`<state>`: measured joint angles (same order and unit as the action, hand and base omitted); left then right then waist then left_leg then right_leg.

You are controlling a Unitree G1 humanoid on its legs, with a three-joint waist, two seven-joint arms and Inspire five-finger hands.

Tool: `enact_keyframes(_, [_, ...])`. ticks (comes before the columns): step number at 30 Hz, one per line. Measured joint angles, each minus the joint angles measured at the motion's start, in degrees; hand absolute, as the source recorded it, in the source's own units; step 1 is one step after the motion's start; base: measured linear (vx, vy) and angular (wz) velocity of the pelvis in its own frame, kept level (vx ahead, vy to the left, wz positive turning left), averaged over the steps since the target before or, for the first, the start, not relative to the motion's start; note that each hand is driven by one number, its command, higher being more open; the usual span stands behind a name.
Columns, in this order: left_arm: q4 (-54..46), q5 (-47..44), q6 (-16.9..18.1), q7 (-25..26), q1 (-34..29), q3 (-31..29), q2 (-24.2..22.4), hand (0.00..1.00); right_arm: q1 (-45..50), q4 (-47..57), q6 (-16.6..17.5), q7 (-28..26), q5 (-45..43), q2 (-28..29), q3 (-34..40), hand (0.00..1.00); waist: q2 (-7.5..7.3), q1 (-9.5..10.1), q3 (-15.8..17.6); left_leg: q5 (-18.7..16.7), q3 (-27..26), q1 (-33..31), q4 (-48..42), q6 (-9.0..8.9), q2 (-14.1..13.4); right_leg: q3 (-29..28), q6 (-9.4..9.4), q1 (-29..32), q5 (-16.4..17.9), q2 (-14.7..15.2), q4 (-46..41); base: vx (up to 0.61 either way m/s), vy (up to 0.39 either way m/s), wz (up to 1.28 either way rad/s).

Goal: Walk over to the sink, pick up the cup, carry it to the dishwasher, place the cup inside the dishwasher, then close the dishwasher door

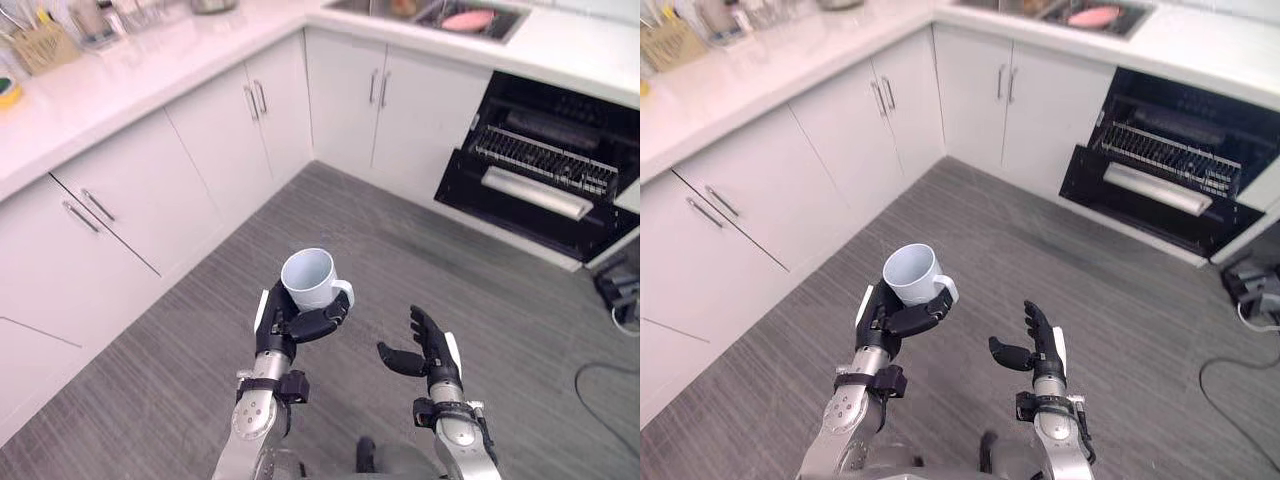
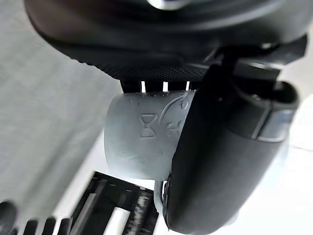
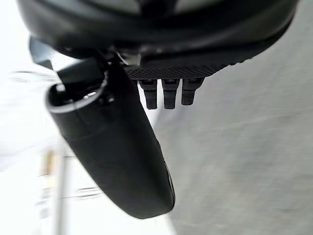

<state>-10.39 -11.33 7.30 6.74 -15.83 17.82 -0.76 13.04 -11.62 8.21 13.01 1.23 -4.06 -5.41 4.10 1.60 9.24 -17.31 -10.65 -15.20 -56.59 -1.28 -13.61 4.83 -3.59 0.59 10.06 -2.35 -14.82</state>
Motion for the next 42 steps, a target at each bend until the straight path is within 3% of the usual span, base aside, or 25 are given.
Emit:
enact_keyframes(2, [-0.37, 0.01, 0.14, -0.43, -0.59, -0.01, -0.45, 0.3, -0.58, -0.57, -0.04, 0.22, -0.05, 0.1, 0.14, 0.9, -0.16, 0.53, -0.02, -0.66, 0.19, -2.51, 9.01, 0.12, 1.31, -1.1, 0.79, -1.83, 1.6, 1.32, 0.2, 0.28, 0.128, -0.21])
enact_keyframes(4, [-0.27, 0.03, 0.14, -0.5, -0.72, 0.01, -0.42, 0.3, -1.73, -2.31, -0.06, 0.64, -0.05, 0.06, 0.48, 0.9, -0.35, 0.61, -0.12, 0.28, 3.53, -4.4, 21.55, -1.01, 4.94, -2.09, 2.35, -3.02, 3.08, 3.18, 0.47, 0.38, 0.256, -0.21])
enact_keyframes(5, [-0.25, 0.05, 0.14, -0.46, -0.74, -0.02, -0.37, 0.3, -2.79, -4.23, -0.07, 0.72, -0.05, -0.07, 0.84, 0.9, -0.32, 0.77, -0.19, 3.16, 6.15, -4.95, 29.93, -1.51, 7.08, -3.14, 3.75, -3.59, 4.0, 4.09, 0.85, 0.43, 0.331, -0.48])
enact_keyframes(6, [0.15, 0.05, 0.13, -0.31, -0.9, -0.09, 0.07, 0.3, -3.7, -6.7, -0.25, 0.72, -0.06, -0.02, 1.02, 0.9, -0.61, 1.52, -0.45, 10.51, 6.39, -3.95, 32.76, -1.75, 8.45, -5.14, 5.23, -4.22, 5.4, 5.09, 0.79, 0.4, 0.31, -0.58])
enact_keyframes(7, [0.31, 0.06, 0.1, -0.24, -1.08, 0.02, 0.41, 0.3, -3.69, -7.55, -0.43, 0.71, -0.05, -0.02, 1.03, 0.9, -0.52, 1.67, -1.1, 12.56, 6.25, -3.53, 32.65, -0.64, 9.03, -6.05, 6.13, -4.76, 6.15, 5.72, 0.74, 0.45, 0.319, -0.55])
enact_keyframes(10, [0.87, 0.07, 0.1, 0.65, -1.06, -0.5, 1.15, 0.3, -3.29, -8.29, -1.21, 0.59, -0.03, 1.31, 0.83, 0.9, -3.12, 1.5, -1.74, 5.86, 2.62, -3.7, 26.79, 1.78, 10.45, -9.07, 7.56, -4.1, 7.07, 8.94, -2.59, 0.45, 0.321, -0.42])
enact_keyframes(13, [2.46, 0.13, -0.48, 0.69, -1.3, -0.46, 3.68, 0.3, -3.47, -8.32, -1.22, 0.32, 0.06, 3.78, 0.57, 0.9, -4.6, 0.4, -1.67, 2.06, -1.06, 4.81, 30.09, 3.73, 12.2, -11.3, 13.7, 5.17, 5.59, 10.88, -28.75, 0.39, 0.242, -0.49])
enact_keyframes(14, [2.51, 0.14, -0.53, 0.72, -1.53, -0.46, 4.04, 0.3, -3.47, -8.41, -1.22, 0.18, 0.11, 4.02, 0.24, 0.9, -4.57, 0.0, -1.69, 1.78, -1.43, 6.71, 31.2, 3.84, 12.25, -10.89, 13.63, 6.77, 5.62, 10.75, -33.16, 0.33, 0.125, -0.3])
enact_keyframes(16, [1.65, 0.16, -0.52, 0.84, -1.58, -0.46, 4.15, 0.3, -3.57, -7.7, -1.2, -0.56, 0.21, 4.77, -0.43, 0.9, -4.63, -0.2, -1.73, 1.45, -2.91, 13.38, 36.4, 3.54, 11.93, -6.91, 10.86, 13.4, 7.09, 10.16, -40.41, 0.35, 0.087, -0.34])
enact_keyframes(18, [0.75, 0.16, -0.46, 0.9, -1.42, -0.46, 4.09, 0.3, -3.58, -6.76, -1.19, -0.63, 0.27, 5.48, -0.53, 0.9, -4.63, -0.25, -1.74, 0.64, -3.88, 16.05, 38.42, 2.8, 11.03, -4.11, 8.68, 17.3, 8.37, 9.13, -38.66, 0.29, -0.004, -0.34])
enact_keyframes(20, [0.57, 0.16, -0.23, 0.9, -1.33, -0.41, 4.14, 0.3, -3.6, -6.53, -1.17, -0.82, 0.27, 5.85, -0.71, 0.9, -4.76, -0.97, -2.26, -0.75, -4.86, 18.94, 39.98, 1.4, 10.0, 0.45, 6.95, 20.89, 8.72, 8.23, -29.75, 0.38, -0.071, -0.28])
enact_keyframes(21, [1.19, 0.16, -0.2, 0.9, -1.0, -0.35, 4.12, 0.3, -3.62, -6.68, -1.17, -0.87, 0.26, 5.52, -0.73, 0.9, -4.89, -1.55, -2.68, -1.08, -5.07, 20.58, 41.49, 0.74, 10.03, 1.85, 5.56, 22.22, 7.27, 7.67, -22.28, 0.4, -0.099, -0.01])
enact_keyframes(22, [1.93, 0.16, -0.15, 0.91, -0.62, -0.18, 4.15, 0.3, -3.7, -7.11, -1.17, -0.81, 0.27, 4.71, -0.99, 0.9, -5.77, -2.13, -3.44, -1.85, -4.76, 22.12, 42.22, -0.69, 10.28, 1.82, 3.33, 21.84, -1.96, 6.59, -14.85, 0.44, -0.11, 0.1])
enact_keyframes(24, [4.71, 0.19, -0.27, 0.89, -0.29, 0.22, 2.9, 0.3, -3.91, -8.56, -1.36, -0.68, 0.27, 2.37, -1.18, 0.9, -2.64, -2.56, -4.46, -2.14, -3.6, 23.33, 41.83, -1.6, 7.51, 3.05, 1.77, 19.77, -1.98, 4.21, -14.08, 0.48, -0.094, -0.05])
enact_keyframes(25, [5.04, 0.19, -0.27, 0.83, -0.27, 0.4, 2.5, 0.3, -3.91, -8.53, -1.4, -0.68, 0.26, 1.85, -1.19, 0.9, -2.13, -2.61, -4.54, -1.89, -3.08, 23.13, 40.51, -1.87, 7.05, 3.26, 1.36, 19.22, -1.6, 3.6, -13.81, 0.47, -0.098, -0.16])
enact_keyframes(26, [5.93, 0.18, -0.33, 0.85, 0.13, 0.26, 1.69, 0.3, -3.57, -8.23, -1.51, -0.61, 0.26, 1.52, -1.1, 0.9, -1.8, -2.63, -4.25, -0.81, -2.01, 21.86, 34.74, -2.69, 5.72, 3.78, 0.9, 16.78, -1.02, 2.82, -12.36, 0.45, -0.138, 0.03])
enact_keyframes(29, [5.99, 0.17, -0.53, 0.62, -0.77, 0.09, 0.41, 0.3, 0.15, -3.76, -1.57, -0.04, 0.17, 1.55, -1.66, 0.9, -1.79, -2.14, -3.61, 8.39, 0.0, 11.9, 5.52, -2.95, 0.85, 4.2, 0.18, 5.62, -0.09, 1.86, -5.4, 0.46, -0.122, 0.05])
enact_keyframes(30, [5.31, 0.17, -0.37, 0.45, -1.16, 0.11, -0.14, 0.3, 1.07, -1.13, -1.55, 0.19, 0.15, 1.8, -1.71, 0.9, -1.69, -1.12, -3.66, 7.49, -0.56, 7.42, -2.09, -2.62, -0.99, 3.57, 0.13, 2.02, 0.71, 1.6, -2.55, 0.34, -0.039, -0.16])
enact_keyframes(32, [4.07, 0.17, -0.33, 0.41, -1.88, -0.06, -0.66, 0.3, 0.88, 1.01, -1.18, 0.6, 0.14, 2.05, -1.76, 0.9, -1.5, -0.13, -3.8, 4.82, -1.18, 1.61, -4.2, -1.54, -2.55, 2.21, -0.11, -0.77, 1.99, 1.34, -0.41, 0.27, 0.024, -0.31])
enact_keyframes(34, [3.41, 0.17, 0.01, 0.38, -2.73, -0.31, -0.85, 0.3, 0.14, 1.03, -1.04, 0.66, 0.14, 2.0, -1.65, 0.9, -1.62, 1.15, -3.94, 2.1, -0.97, -1.36, 2.51, -0.64, -1.91, 0.22, 0.24, -2.41, 3.27, 1.8, 0.32, 0.25, 0.102, -0.47])
enact_keyframes(36, [3.87, 0.18, -0.03, 0.41, -3.28, -1.17, -0.8, 0.3, -1.9, -1.49, -0.97, 0.73, 0.14, 1.74, -1.15, 0.9, -1.69, 1.62, -3.94, 1.57, 1.03, -2.24, 19.36, -0.67, 1.74, -1.76, 2.0, -3.48, 4.77, 3.59, 0.39, 0.35, 0.233, -0.45])
enact_keyframes(37, [4.09, 0.19, -0.04, 0.42, -3.28, -1.58, -0.82, 0.3, -2.87, -3.62, -0.98, 0.82, 0.11, 1.56, -0.07, 0.9, -1.76, 1.58, -3.98, 3.61, 2.99, -2.42, 28.93, -1.19, 4.41, -2.48, 4.07, -4.07, 5.24, 5.02, 0.32, 0.37, 0.275, -0.37])
enact_keyframes(38, [4.26, 0.18, -0.04, 0.5, -3.26, -1.86, -0.81, 0.3, -3.6, -5.53, -1.05, 0.88, 0.1, 1.21, 0.58, 0.9, -1.99, 1.89, -3.92, 9.64, 3.96, -1.89, 33.77, -1.39, 6.26, -3.43, 5.18, -4.72, 5.82, 6.22, 0.32, 0.44, 0.332, -0.4])
enact_keyframes(39, [4.73, 0.19, -0.08, 0.63, -3.13, -2.21, -0.03, 0.3, -4.43, -8.26, -1.38, 0.91, 0.04, 1.21, 1.33, 0.9, -2.81, 2.21, -4.16, 16.47, 2.73, 0.5, 36.85, 0.2, 8.51, -5.11, 6.8, -5.58, 6.44, 8.03, 0.98, 0.38, 0.278, -0.26])
enact_keyframes(42, [4.82, 0.18, -0.22, 1.33, -2.26, -4.18, 0.41, 0.3, -4.75, -9.73, -1.65, 0.8, 0.03, 1.78, 1.76, 0.9, -4.45, 0.8, -4.08, 13.99, 2.46, -0.12, 35.24, 2.72, 10.53, -6.39, 8.48, -7.05, 3.7, 10.32, 4.47, 0.39, 0.269, 0.06])
